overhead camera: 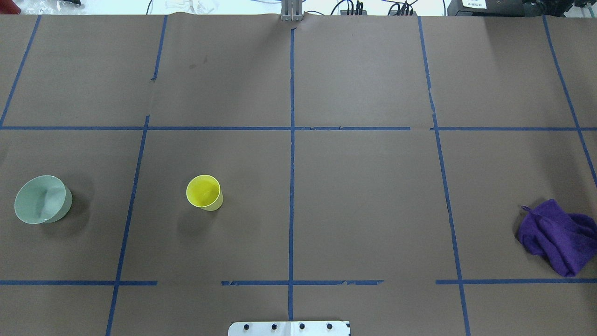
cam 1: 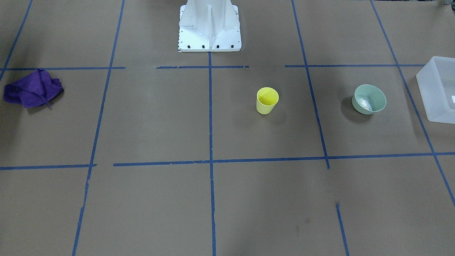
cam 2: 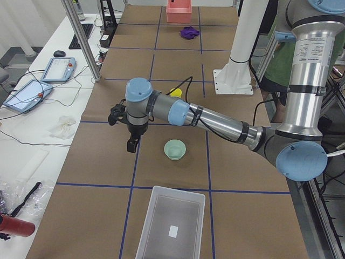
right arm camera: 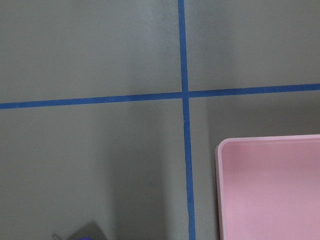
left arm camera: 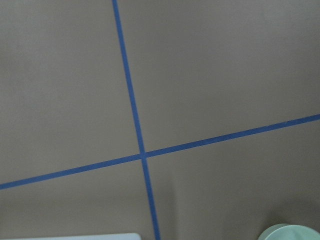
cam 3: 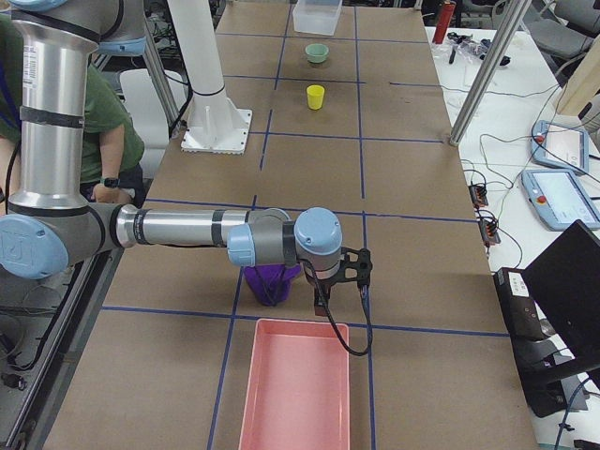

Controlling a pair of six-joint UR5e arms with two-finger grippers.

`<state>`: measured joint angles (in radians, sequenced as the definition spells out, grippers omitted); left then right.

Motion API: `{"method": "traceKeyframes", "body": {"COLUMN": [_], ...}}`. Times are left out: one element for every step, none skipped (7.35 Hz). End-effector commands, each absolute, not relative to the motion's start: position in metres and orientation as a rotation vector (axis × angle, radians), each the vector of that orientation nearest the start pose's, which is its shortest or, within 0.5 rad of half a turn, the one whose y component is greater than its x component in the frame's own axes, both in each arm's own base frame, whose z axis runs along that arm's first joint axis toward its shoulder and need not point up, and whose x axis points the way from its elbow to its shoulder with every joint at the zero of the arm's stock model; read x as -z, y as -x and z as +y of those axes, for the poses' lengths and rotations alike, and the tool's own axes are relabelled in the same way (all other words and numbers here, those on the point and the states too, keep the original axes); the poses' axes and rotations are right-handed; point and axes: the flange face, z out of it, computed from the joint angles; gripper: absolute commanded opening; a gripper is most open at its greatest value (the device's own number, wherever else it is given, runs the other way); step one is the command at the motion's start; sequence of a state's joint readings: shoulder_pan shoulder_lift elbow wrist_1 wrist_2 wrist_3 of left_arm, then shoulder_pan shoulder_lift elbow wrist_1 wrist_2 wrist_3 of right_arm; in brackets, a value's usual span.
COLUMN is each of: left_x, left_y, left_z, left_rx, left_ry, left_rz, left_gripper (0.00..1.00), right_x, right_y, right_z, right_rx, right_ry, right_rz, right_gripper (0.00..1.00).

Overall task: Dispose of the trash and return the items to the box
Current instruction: 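Move the left gripper out over the table toward the yellow cup, then lower the left gripper onto the yellow cup rim and close it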

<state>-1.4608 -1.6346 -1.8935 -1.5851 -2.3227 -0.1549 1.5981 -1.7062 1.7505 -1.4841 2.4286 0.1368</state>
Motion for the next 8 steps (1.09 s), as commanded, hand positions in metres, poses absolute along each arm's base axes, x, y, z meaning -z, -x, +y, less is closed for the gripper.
{"method": "traceKeyframes", "body": {"left_x": [-0.376, -0.344, -0.312, -0.291, -0.281, -0.283, -0.286, -0.298], "left_y": [-0.089, -0.142, -0.196, -0.254, -0.301, -0.348, -0.391, -0.414], "left_z": [-0.483, -0.468, -0.456, -0.442, -0.426, -0.412, -0.402, -0.397], "left_rx": [-0.017, 0.044, 0.101, 0.14, 0.18, 0.21, 0.226, 0.223], "left_ry": [-0.261, -0.242, -0.219, -0.167, -0.146, -0.103, -0.078, -0.063], "left_rz": [0.902, 0.907, 0.929, 0.952, 0.945, 0.927, 0.906, 0.918], "left_gripper": [1.0, 1.0, 1.0, 1.0, 1.0, 1.0, 1.0, 0.99], "right_x": [-0.622, -0.619, -0.617, -0.616, -0.613, -0.611, -0.61, -0.609], "right_y": [-0.069, -0.069, -0.069, -0.069, -0.068, -0.066, -0.066, -0.066], "right_z": [-0.439, -0.44, -0.442, -0.442, -0.442, -0.442, -0.444, -0.445], "right_rx": [-0.105, -0.109, -0.116, -0.115, -0.112, -0.107, -0.105, -0.101], "right_ry": [-0.066, -0.069, -0.067, -0.068, -0.073, -0.072, -0.075, -0.078], "right_rz": [-0.864, -0.87, -0.874, -0.872, -0.882, -0.907, -0.908, -0.906], "right_gripper": [1.0, 1.0, 1.0, 1.0, 1.0, 1.0, 1.0, 1.0]}}
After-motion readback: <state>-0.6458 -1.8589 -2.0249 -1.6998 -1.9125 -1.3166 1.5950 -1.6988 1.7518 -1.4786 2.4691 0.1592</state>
